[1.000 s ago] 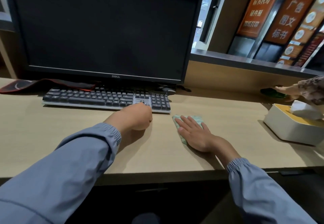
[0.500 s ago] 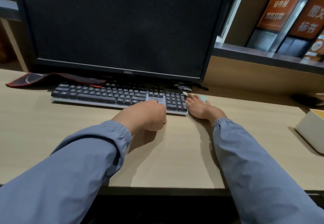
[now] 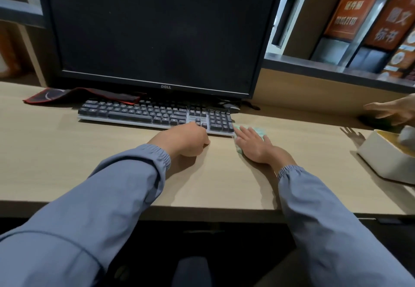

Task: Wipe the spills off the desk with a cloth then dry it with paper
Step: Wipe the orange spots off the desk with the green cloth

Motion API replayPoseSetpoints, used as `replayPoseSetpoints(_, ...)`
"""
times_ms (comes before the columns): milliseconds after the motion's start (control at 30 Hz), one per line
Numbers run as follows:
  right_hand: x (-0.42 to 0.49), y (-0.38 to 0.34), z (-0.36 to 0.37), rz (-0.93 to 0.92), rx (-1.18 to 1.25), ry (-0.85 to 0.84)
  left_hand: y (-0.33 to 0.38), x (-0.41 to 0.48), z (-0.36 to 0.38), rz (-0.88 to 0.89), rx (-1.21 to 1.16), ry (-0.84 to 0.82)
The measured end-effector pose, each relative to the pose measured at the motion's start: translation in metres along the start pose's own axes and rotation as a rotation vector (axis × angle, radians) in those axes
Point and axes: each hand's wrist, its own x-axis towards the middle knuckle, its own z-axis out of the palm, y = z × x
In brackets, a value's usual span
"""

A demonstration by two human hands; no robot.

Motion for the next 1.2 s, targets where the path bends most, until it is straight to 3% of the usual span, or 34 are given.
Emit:
replayPoseSetpoints(267, -0.082, -0.008, 0.022, -0.024, 0.001, 0.005, -0.018, -0.044, 0.032, -0.009, -0.17, 0.197)
replayPoseSetpoints(533, -0.086, -0.033, 0.023, 0.0, 0.002, -0.002, -0.058, -0.107, 0.044, -0.107, -0.223, 0.317)
replayPoseSetpoints(1200, -0.022, -0.218, 0.038, -0.296, -0.018, -0.001, -0.112, -0.144, 0.051, -0.257, -0.191, 0.347)
